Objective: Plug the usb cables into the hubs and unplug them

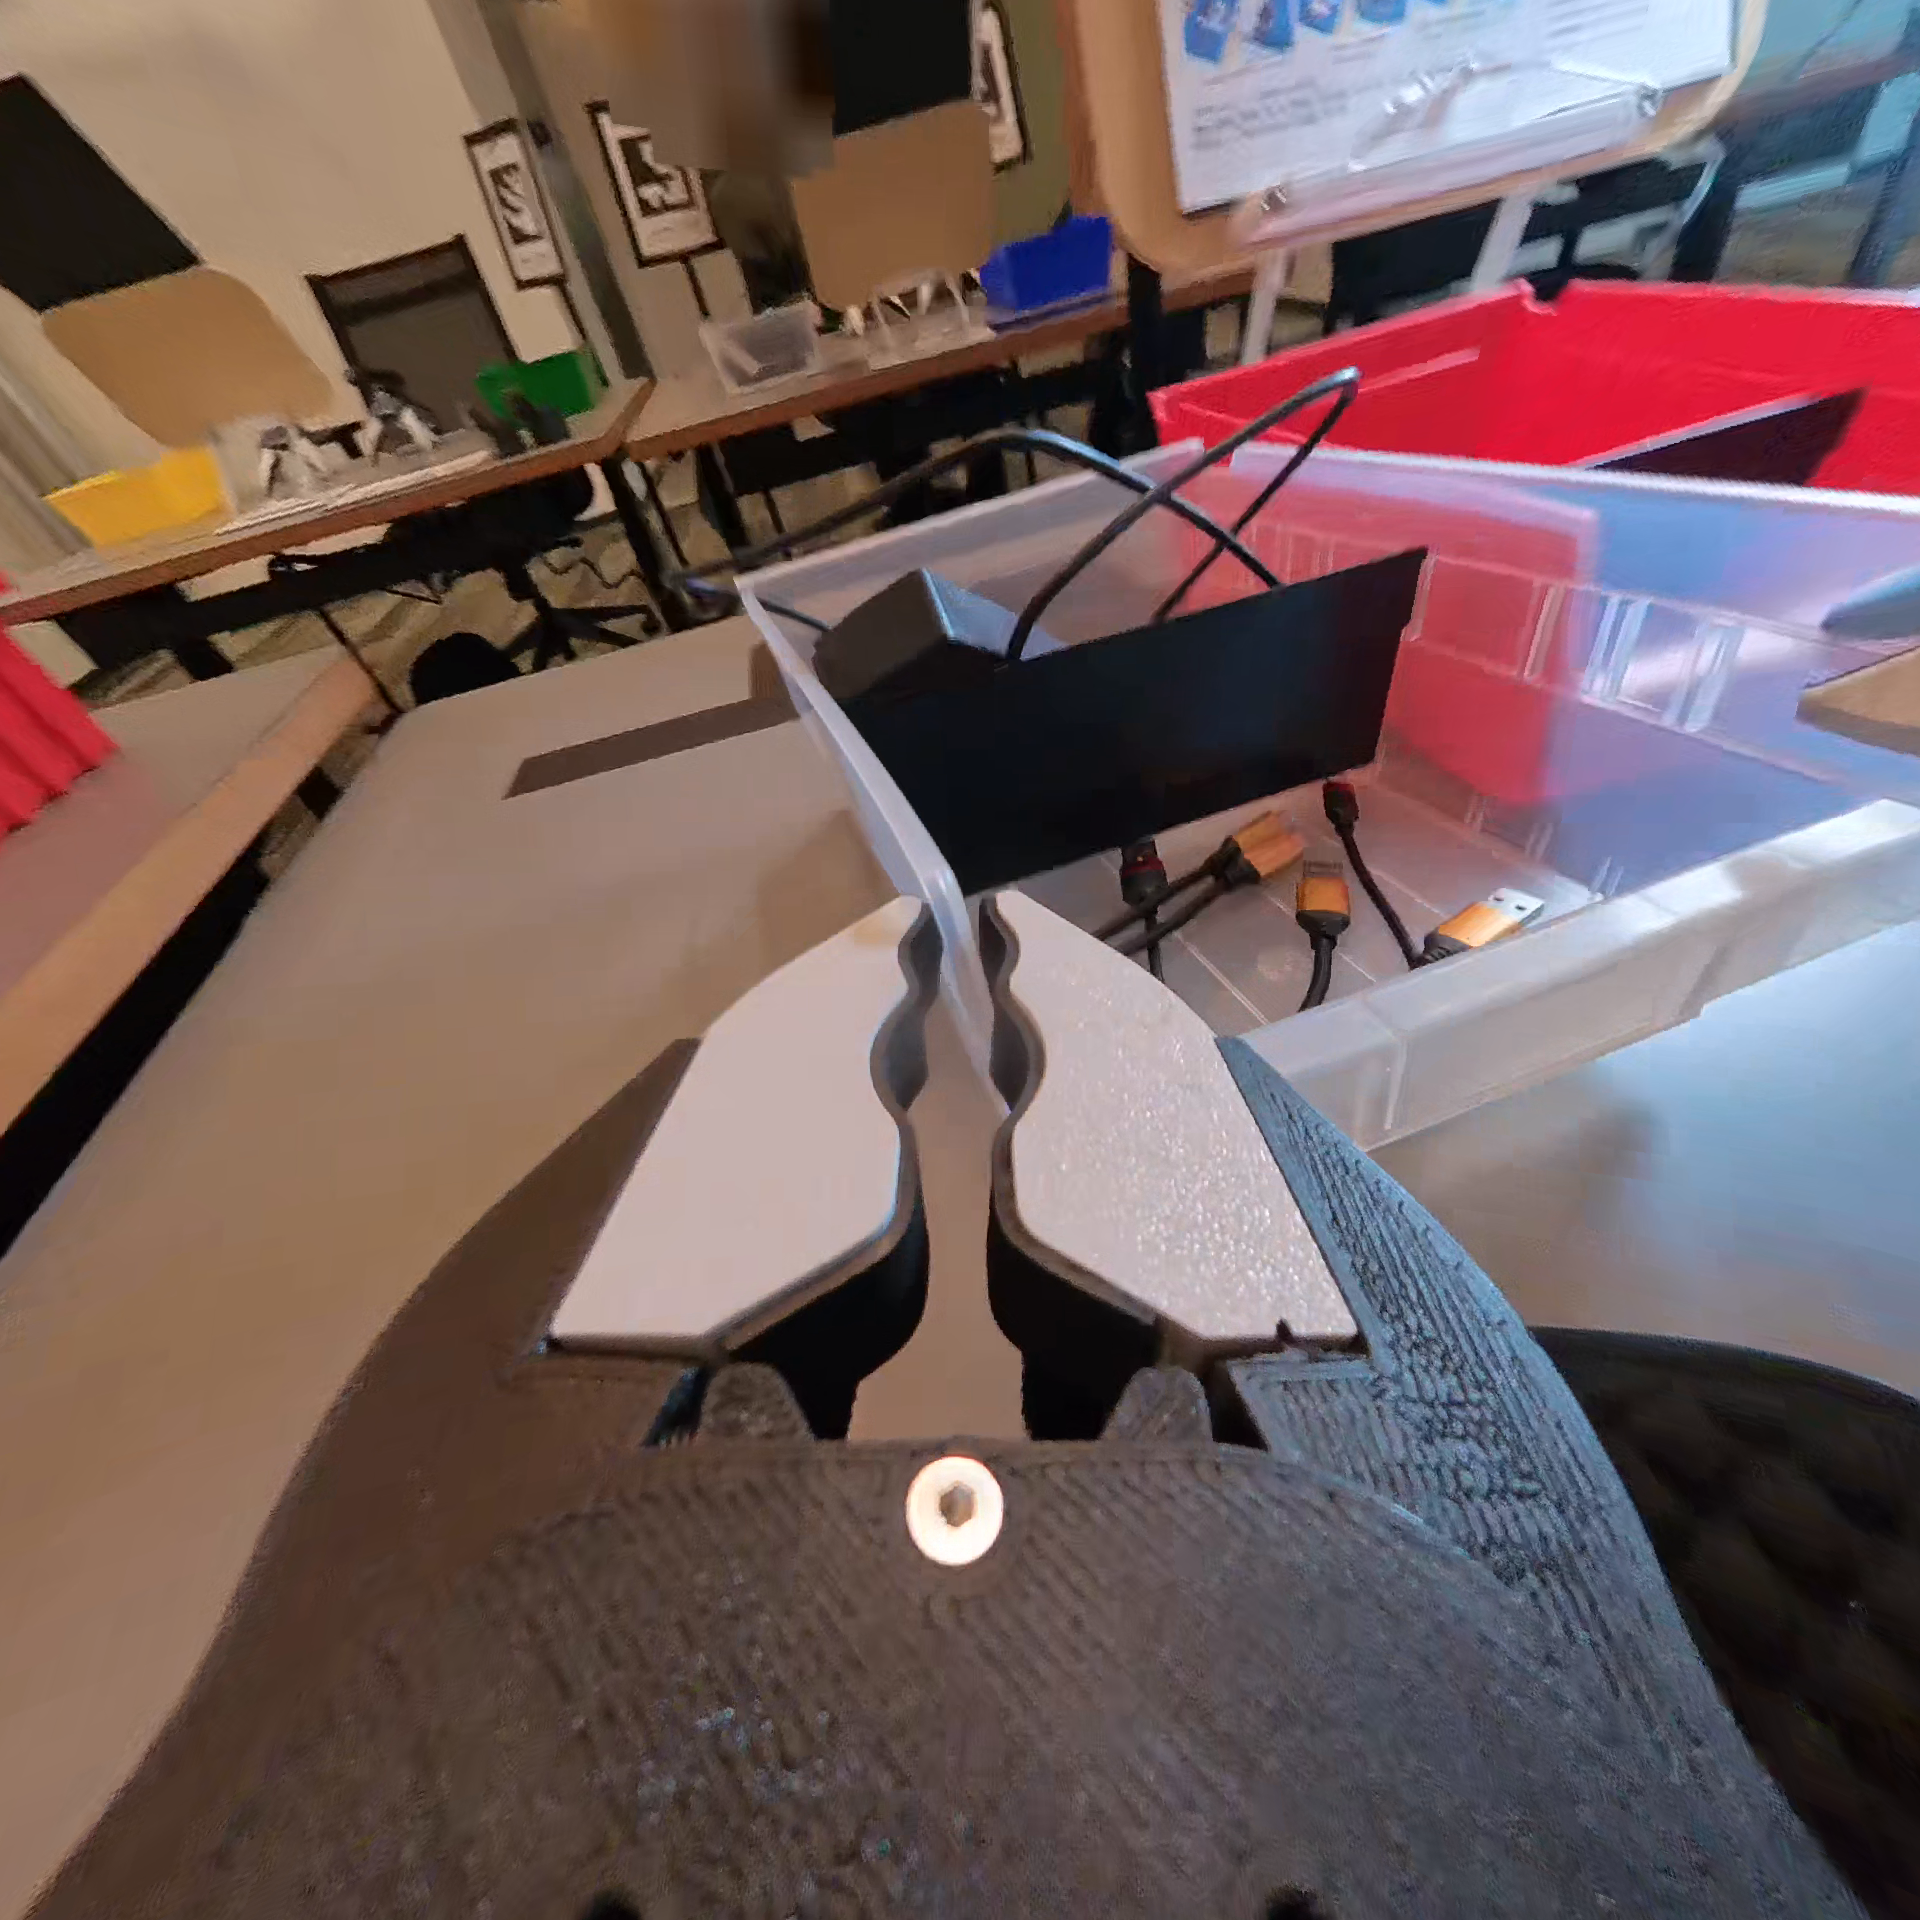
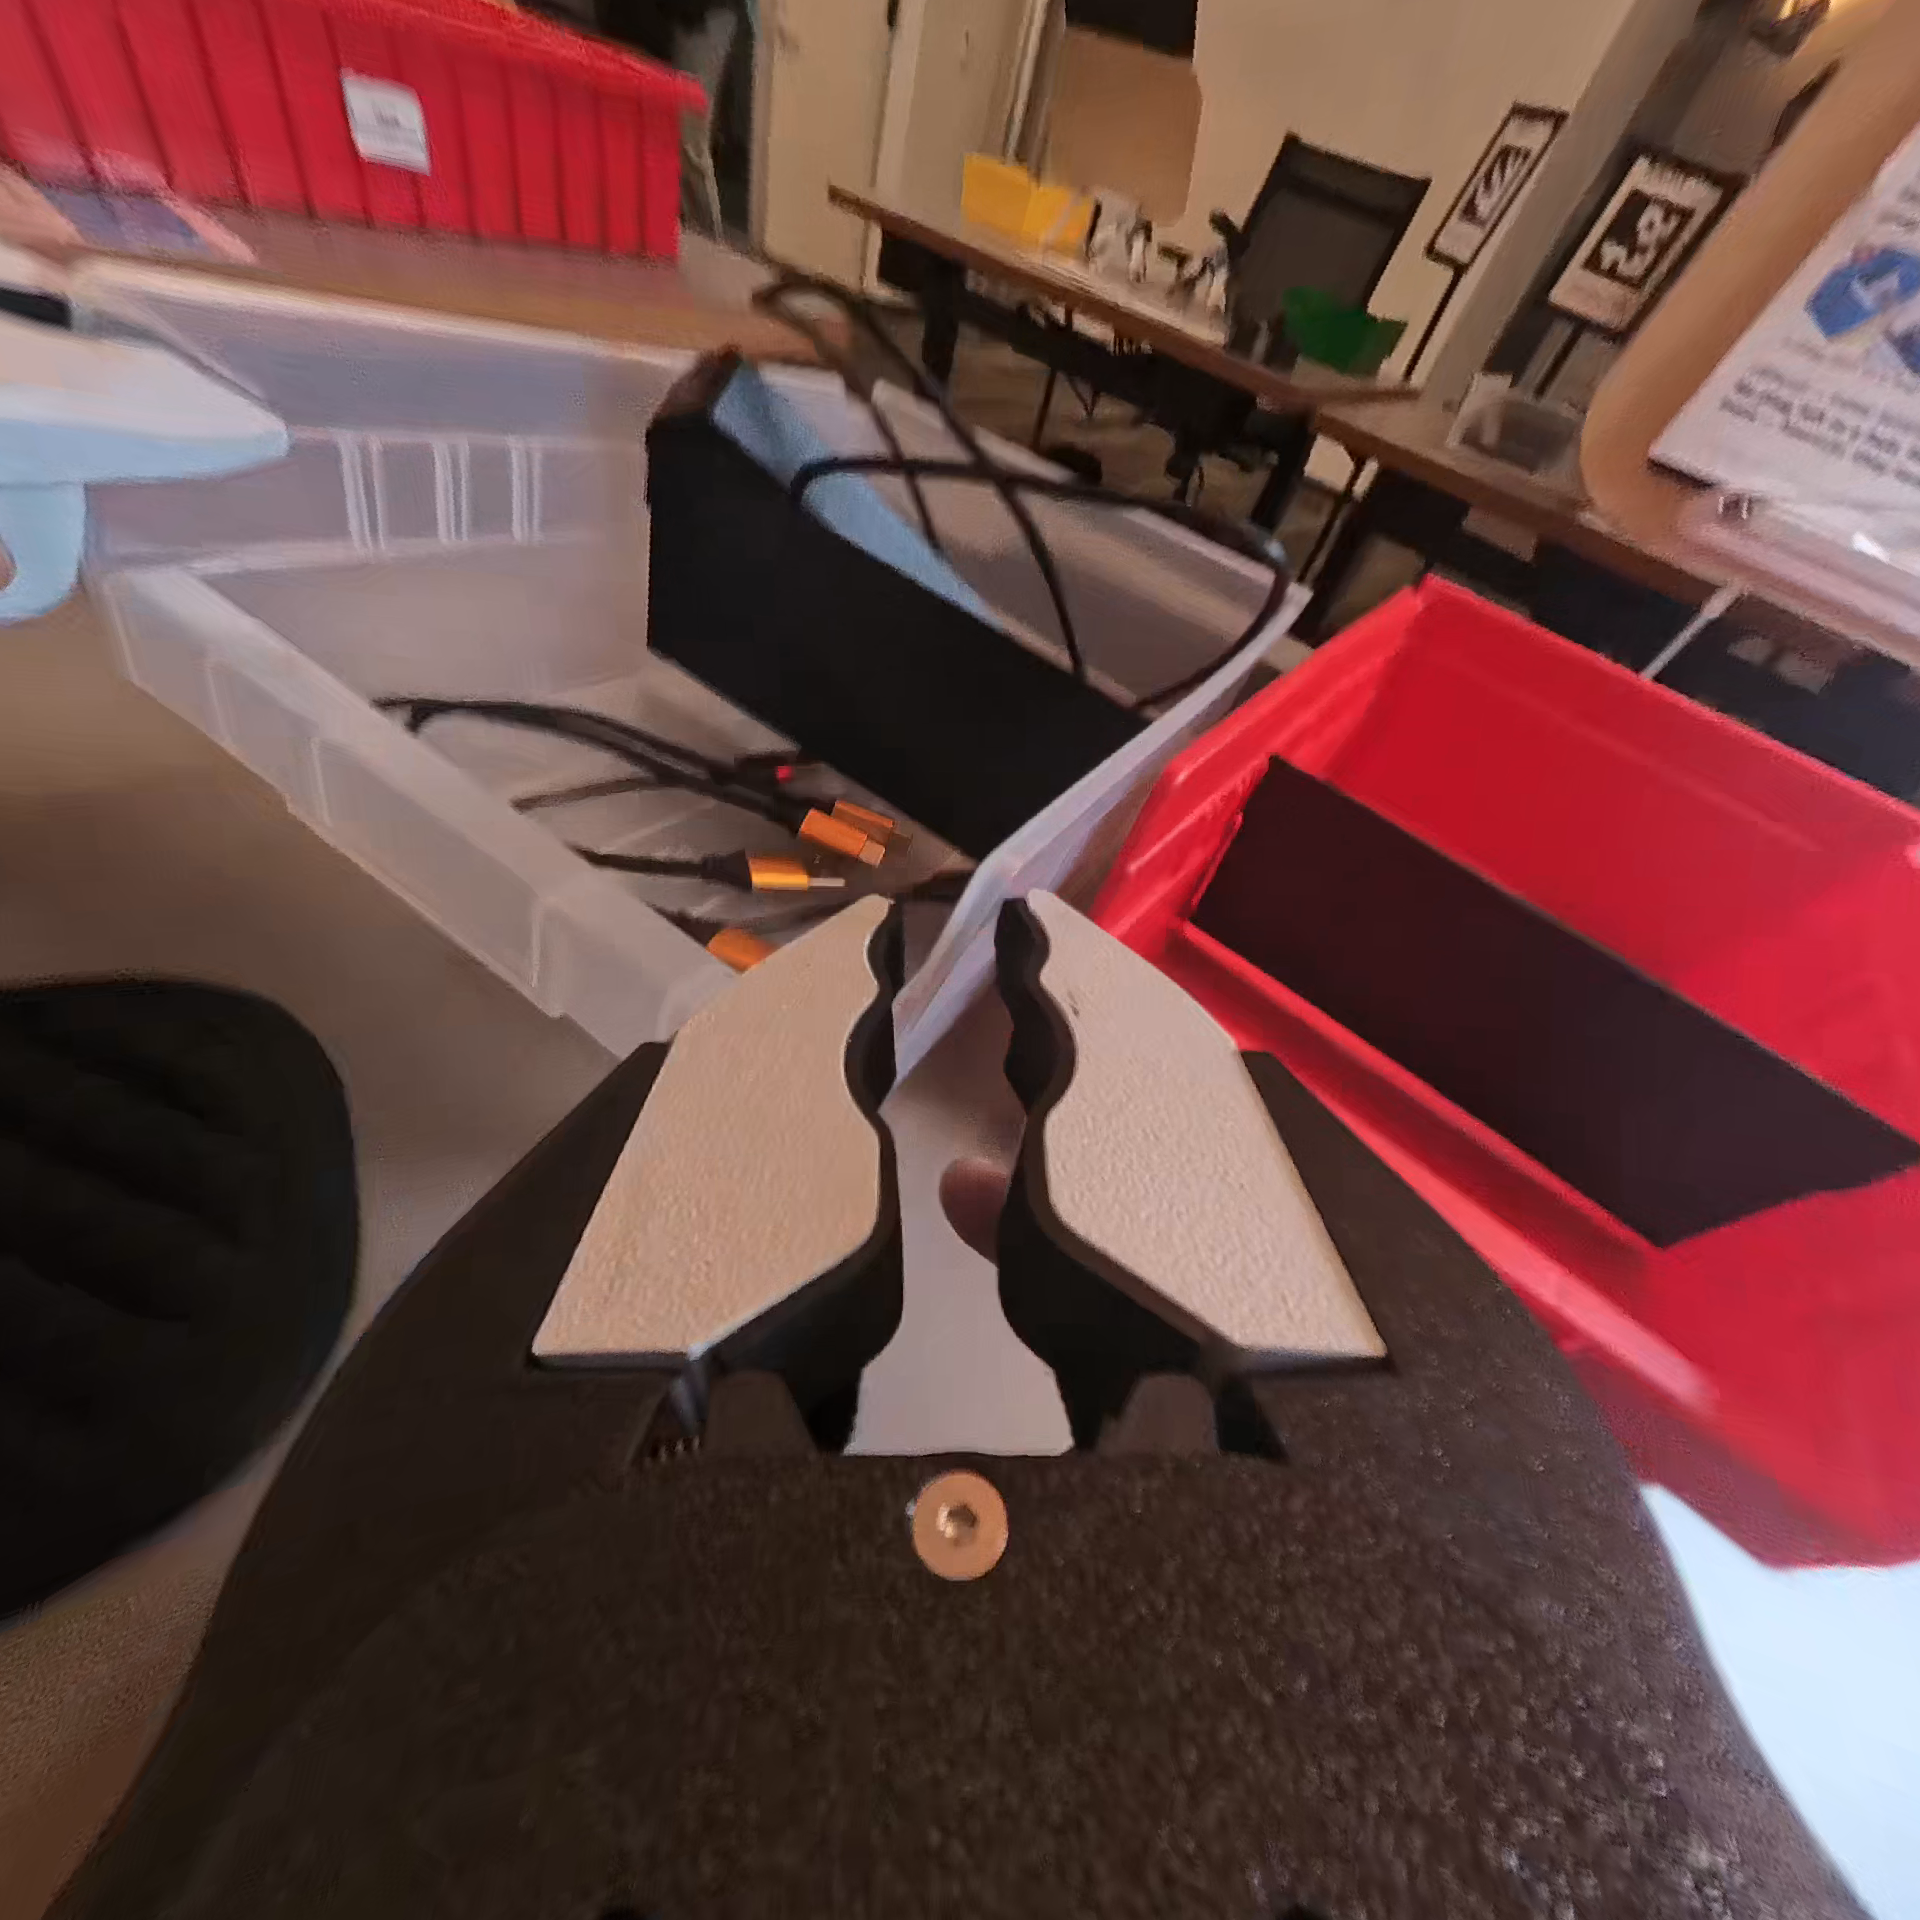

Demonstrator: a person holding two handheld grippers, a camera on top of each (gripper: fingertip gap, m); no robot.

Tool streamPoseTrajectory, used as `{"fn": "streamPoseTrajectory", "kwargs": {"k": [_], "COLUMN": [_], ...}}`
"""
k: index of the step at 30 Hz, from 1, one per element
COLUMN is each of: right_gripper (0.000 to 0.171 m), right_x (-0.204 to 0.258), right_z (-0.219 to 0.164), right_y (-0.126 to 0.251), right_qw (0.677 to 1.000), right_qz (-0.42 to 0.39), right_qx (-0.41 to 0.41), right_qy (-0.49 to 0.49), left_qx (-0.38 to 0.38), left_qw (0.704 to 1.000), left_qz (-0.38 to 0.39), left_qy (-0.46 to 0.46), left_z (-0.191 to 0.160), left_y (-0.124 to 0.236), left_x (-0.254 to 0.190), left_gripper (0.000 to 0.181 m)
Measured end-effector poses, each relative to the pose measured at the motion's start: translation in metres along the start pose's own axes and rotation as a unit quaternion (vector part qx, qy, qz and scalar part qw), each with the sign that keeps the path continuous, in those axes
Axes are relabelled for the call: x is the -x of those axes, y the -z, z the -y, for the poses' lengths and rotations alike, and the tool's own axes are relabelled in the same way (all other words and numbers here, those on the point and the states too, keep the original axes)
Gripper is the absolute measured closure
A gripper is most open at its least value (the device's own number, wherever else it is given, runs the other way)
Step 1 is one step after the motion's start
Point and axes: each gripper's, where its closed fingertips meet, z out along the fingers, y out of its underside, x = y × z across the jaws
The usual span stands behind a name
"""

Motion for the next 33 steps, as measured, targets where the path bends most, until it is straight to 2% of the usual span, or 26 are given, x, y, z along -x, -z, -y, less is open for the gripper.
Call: {"fn": "streamPoseTrajectory", "kwargs": {"k": [4,5,6,7,9,12,15,19,21,22,23,24,28,33], "right_gripper": [0.15,0.144,0.129,0.12,0.109,0.101,0.095,0.091,0.095,0.108,0.128,0.129,0.134,0.14], "right_x": [-0.007,-0.013,-0.02,-0.03,-0.054,-0.101,-0.132,-0.145,-0.144,-0.144,-0.144,-0.144,-0.15,-0.187], "right_z": [-0.032,-0.034,-0.035,-0.035,-0.037,-0.051,-0.076,-0.107,-0.12,-0.126,-0.129,-0.129,-0.134,-0.158], "right_y": [0.025,0.033,0.041,0.049,0.059,0.055,0.036,0.013,0.005,0.003,0.002,0.003,0.025,0.069], "right_qw": [0.994,0.991,0.988,0.985,0.979,0.967,0.937,0.89,0.874,0.869,0.869,0.872,0.877,0.882], "right_qz": [0.076,0.093,0.107,0.123,0.14,0.119,0.12,0.147,0.164,0.167,0.168,0.169,0.155,0.093], "right_qx": [0.077,0.091,0.104,0.115,0.139,0.192,0.262,0.331,0.348,0.356,0.356,0.35,0.36,0.376], "right_qy": [0.019,0.022,0.025,0.028,0.042,0.114,0.195,0.278,0.296,0.3,0.301,0.299,0.277,0.269], "left_qx": [0.079,0.097,0.098,0.077,0.046,0.044,0.105,0.238,0.296,0.314,0.328,0.329,0.321,0.318], "left_qw": [0.995,0.993,0.993,0.995,0.993,0.979,0.944,0.858,0.813,0.795,0.776,0.767,0.786,0.807], "left_qz": [-0.028,-0.044,-0.045,-0.037,-0.025,-0.112,-0.22,-0.305,-0.317,-0.314,-0.329,-0.356,-0.328,-0.298], "left_qy": [-0.049,-0.043,-0.043,-0.058,-0.104,-0.164,-0.224,-0.339,-0.389,-0.413,-0.427,-0.42,-0.414,-0.399], "left_z": [-0.01,-0.012,-0.009,0.002,0.028,0.055,0.045,-0.009,-0.039,-0.049,-0.057,-0.06,-0.059,-0.063], "left_y": [-0.022,-0.025,-0.027,-0.025,-0.017,-0.011,-0.018,-0.035,-0.046,-0.053,-0.055,-0.053,-0.073,-0.089], "left_x": [-0.025,-0.031,-0.034,-0.035,-0.038,-0.078,-0.127,-0.165,-0.167,-0.164,-0.163,-0.168,-0.148,-0.112], "left_gripper": [0.173,0.17,0.162,0.15,0.14,0.129,0.117,0.105,0.112,0.127,0.14,0.153,0.152,0.151]}}
